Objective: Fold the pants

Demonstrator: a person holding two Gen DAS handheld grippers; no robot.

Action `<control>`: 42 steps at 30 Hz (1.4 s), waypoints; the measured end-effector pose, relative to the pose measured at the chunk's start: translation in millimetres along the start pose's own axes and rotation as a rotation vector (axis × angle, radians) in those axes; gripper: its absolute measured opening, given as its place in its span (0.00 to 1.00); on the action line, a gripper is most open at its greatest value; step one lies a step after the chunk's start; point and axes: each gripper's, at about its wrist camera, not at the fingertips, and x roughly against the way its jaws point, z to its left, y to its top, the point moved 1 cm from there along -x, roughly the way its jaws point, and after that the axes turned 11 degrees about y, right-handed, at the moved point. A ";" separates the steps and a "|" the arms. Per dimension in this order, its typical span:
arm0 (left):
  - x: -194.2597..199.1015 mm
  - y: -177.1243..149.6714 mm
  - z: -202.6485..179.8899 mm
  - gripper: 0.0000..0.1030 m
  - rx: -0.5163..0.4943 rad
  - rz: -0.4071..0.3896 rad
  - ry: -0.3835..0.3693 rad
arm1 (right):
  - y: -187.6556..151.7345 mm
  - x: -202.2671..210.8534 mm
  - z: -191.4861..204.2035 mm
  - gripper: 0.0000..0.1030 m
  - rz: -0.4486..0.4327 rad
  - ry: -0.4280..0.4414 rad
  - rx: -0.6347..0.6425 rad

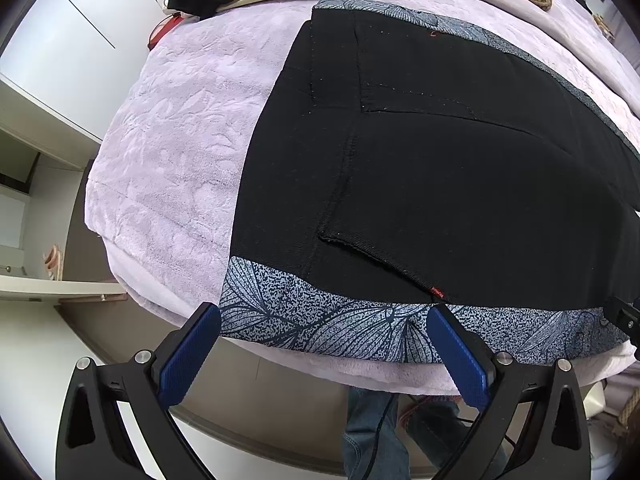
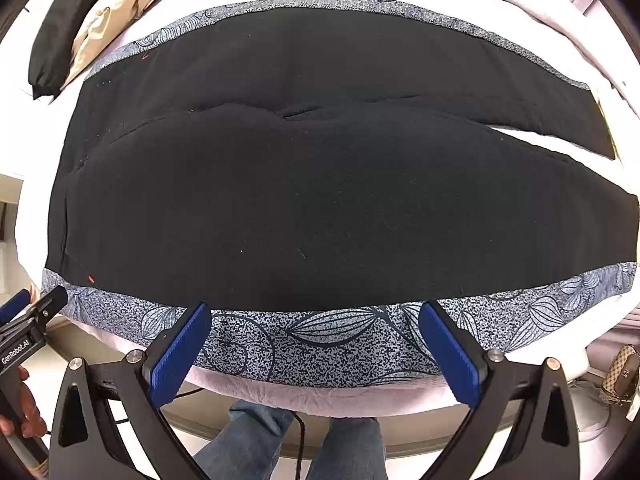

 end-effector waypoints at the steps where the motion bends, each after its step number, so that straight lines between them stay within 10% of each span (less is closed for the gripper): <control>1: 0.0 0.1 0.0 1.00 0.000 0.000 0.000 | -0.4 0.8 0.7 1.00 -0.001 0.000 0.000; 9: -3.2 -0.4 10.1 1.00 0.030 -0.012 -0.041 | -5.2 6.8 -1.5 1.00 -0.037 0.122 -0.026; 14: -18.3 -3.7 34.7 1.00 0.142 0.024 -0.262 | -20.8 -7.0 -1.8 1.00 0.018 0.624 -0.116; 16: -21.0 -6.2 43.5 0.93 0.178 0.012 -0.335 | -32.9 -23.3 4.5 0.83 0.066 0.735 -0.136; 18: -24.3 -9.3 48.2 0.90 0.186 0.012 -0.377 | -41.6 -43.1 7.5 0.63 0.117 0.760 -0.152; 30: -26.0 -31.4 57.2 0.90 0.196 0.034 -0.451 | -47.2 -67.5 -19.0 0.61 0.040 0.892 -0.350; 33: -23.4 -36.0 52.5 0.90 0.208 0.051 -0.485 | -35.6 -62.0 -16.1 0.11 0.016 0.936 -0.378; 42: -25.2 -13.6 47.1 0.90 0.421 0.076 -0.615 | -17.8 -25.5 -13.6 0.09 -0.046 0.961 -0.297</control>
